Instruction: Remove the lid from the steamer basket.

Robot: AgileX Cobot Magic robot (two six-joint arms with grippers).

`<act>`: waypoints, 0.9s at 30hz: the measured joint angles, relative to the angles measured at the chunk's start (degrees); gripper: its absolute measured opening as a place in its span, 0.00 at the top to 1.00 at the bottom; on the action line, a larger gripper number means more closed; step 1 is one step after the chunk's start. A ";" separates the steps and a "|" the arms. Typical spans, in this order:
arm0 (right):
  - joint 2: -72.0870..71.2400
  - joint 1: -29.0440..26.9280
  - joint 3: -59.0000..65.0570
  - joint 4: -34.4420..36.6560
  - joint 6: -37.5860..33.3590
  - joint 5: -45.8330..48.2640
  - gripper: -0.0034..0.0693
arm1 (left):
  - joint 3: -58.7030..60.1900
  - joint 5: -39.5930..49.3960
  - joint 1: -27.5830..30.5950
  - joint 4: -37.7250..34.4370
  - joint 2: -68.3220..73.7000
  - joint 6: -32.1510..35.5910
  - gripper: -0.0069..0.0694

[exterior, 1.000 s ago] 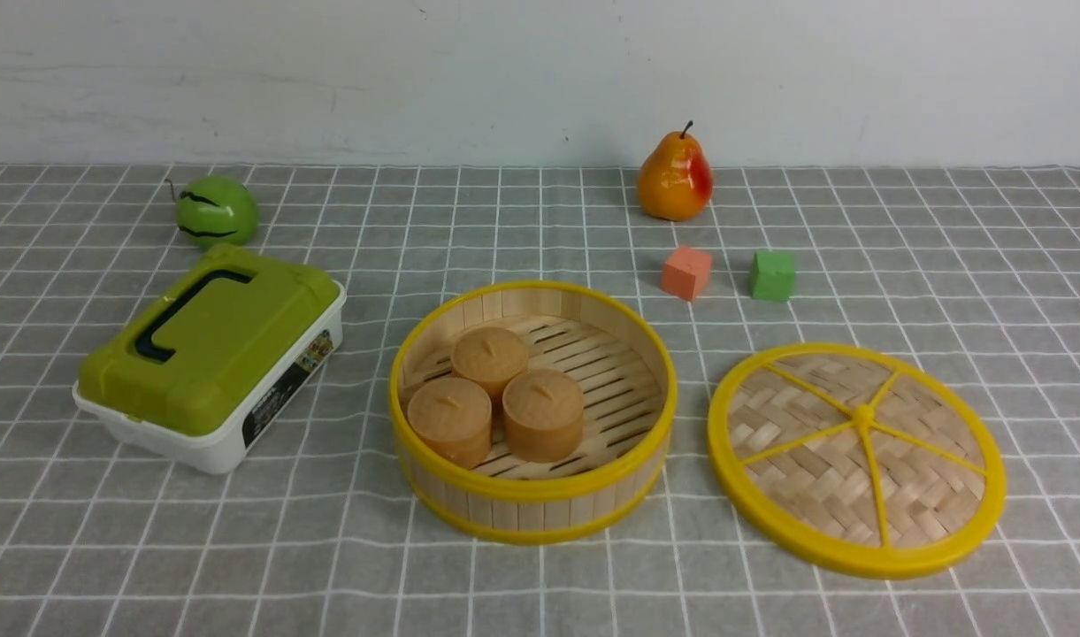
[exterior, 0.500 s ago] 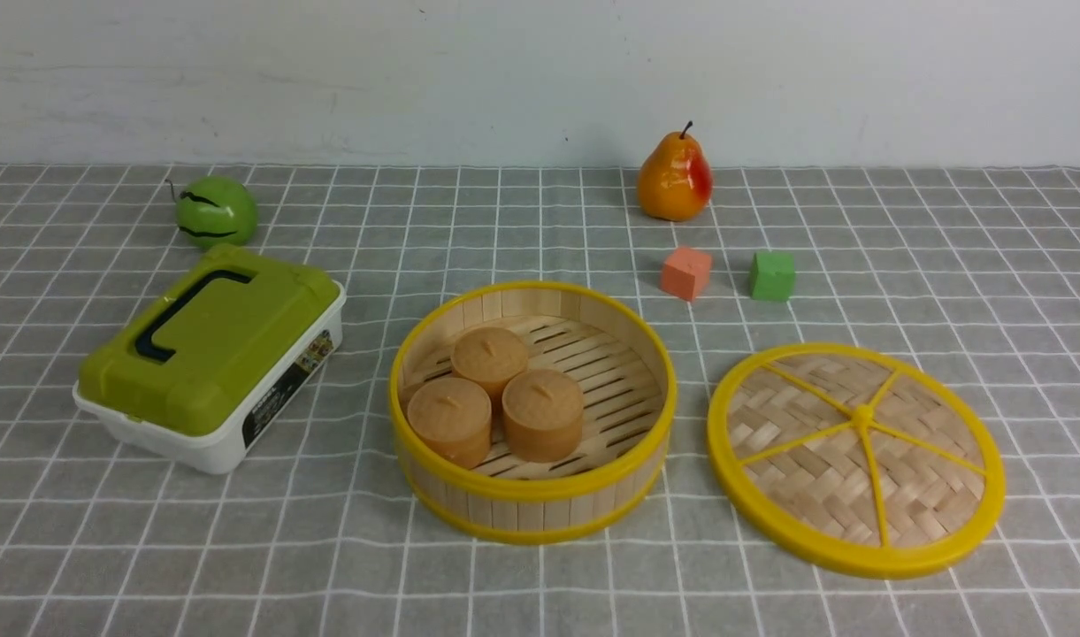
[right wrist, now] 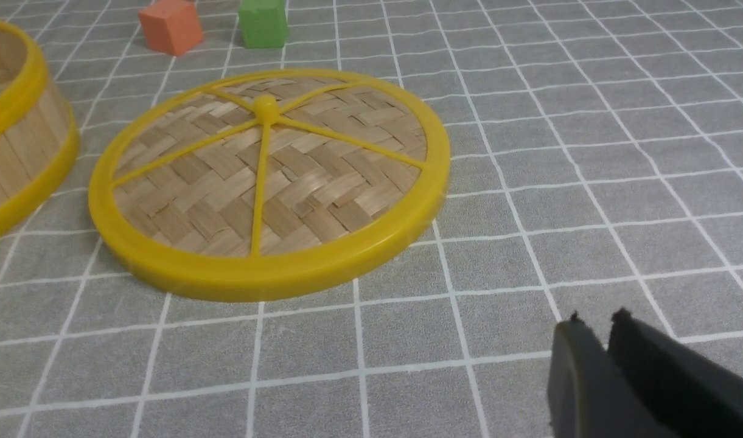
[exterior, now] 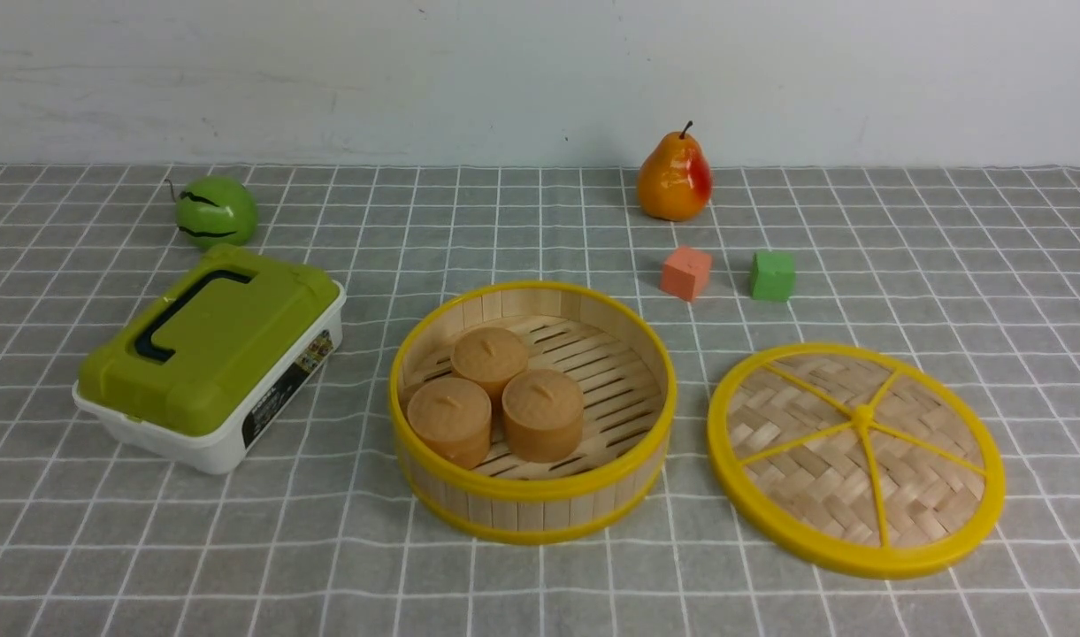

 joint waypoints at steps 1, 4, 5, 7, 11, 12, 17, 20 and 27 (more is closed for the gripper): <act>0.00 0.00 0.00 0.00 0.00 0.00 0.88 | 0.00 0.00 0.00 0.00 0.00 0.00 0.60; 0.00 0.00 0.00 0.00 0.00 0.00 0.88 | 0.00 0.00 0.00 0.00 0.00 0.00 0.60; 0.00 0.00 0.00 0.00 0.00 0.00 0.88 | 0.00 0.00 0.00 0.00 0.00 0.00 0.60; 0.00 0.00 0.00 0.00 0.00 0.00 0.88 | 0.00 0.00 0.00 0.00 0.00 0.00 0.60; 0.00 0.00 0.00 0.00 0.00 0.05 0.87 | 0.00 0.00 0.00 0.00 0.00 0.00 0.60; 0.00 0.00 0.00 0.00 0.00 0.05 0.87 | 0.00 0.00 0.00 0.00 0.00 0.00 0.60; 0.00 0.00 0.00 0.00 0.00 0.05 0.86 | 0.00 0.00 0.00 0.00 0.00 0.00 0.60; 0.00 0.00 0.00 0.00 0.00 0.05 0.86 | 0.00 0.00 0.00 0.00 0.00 0.00 0.60; 0.00 0.00 0.00 0.00 0.00 0.05 0.86 | 0.00 0.00 0.00 0.00 0.00 0.00 0.60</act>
